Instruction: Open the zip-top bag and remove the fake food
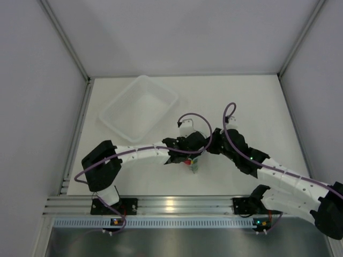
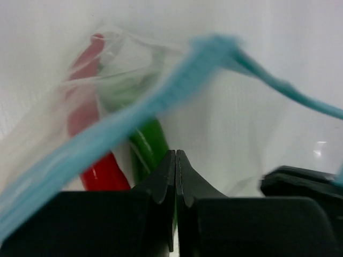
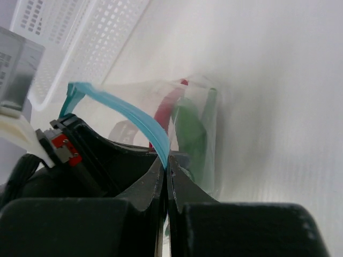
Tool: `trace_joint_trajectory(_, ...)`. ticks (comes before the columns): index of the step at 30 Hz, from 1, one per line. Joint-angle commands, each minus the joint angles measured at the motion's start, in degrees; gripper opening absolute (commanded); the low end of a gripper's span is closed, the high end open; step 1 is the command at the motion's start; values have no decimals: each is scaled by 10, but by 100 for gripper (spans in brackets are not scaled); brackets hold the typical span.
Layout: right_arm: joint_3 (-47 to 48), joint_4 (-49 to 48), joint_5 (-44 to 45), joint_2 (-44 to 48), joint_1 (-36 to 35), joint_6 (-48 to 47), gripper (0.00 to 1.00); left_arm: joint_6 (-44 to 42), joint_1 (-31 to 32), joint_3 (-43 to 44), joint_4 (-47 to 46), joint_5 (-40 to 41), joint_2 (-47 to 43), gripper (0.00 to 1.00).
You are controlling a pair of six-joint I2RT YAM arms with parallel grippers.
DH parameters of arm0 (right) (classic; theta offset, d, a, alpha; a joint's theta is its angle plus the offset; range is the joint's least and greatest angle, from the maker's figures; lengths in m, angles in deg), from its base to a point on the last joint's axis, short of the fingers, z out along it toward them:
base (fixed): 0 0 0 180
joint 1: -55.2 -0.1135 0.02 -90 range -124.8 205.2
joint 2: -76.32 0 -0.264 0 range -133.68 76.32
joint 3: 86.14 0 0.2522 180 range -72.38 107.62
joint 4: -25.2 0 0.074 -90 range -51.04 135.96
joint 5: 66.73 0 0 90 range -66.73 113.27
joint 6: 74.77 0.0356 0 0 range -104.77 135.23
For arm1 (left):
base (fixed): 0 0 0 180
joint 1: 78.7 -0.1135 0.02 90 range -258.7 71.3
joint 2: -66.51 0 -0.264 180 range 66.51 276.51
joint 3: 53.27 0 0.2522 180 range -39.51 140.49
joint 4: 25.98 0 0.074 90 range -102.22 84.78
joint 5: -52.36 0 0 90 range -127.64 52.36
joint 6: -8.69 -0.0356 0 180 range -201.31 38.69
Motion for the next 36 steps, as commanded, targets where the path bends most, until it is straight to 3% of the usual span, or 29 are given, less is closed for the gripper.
trace_joint_trajectory(1, -9, 48, -24, 48, 46, -51, 0, 2, 7, 31, -16, 3, 33, 0)
trace_joint_trajectory(12, -5, 99, -11, 51, 73, -108, 0, -54, 18, 66, 16, 41, 49, 2)
trace_joint_trajectory(20, 15, 124, 55, 40, 47, -112, 0, -67, 21, 91, 68, 56, 78, 27)
trace_joint_trajectory(36, 60, 143, 140, 0, -6, -123, 0, -77, 18, 93, 88, 34, 126, 57)
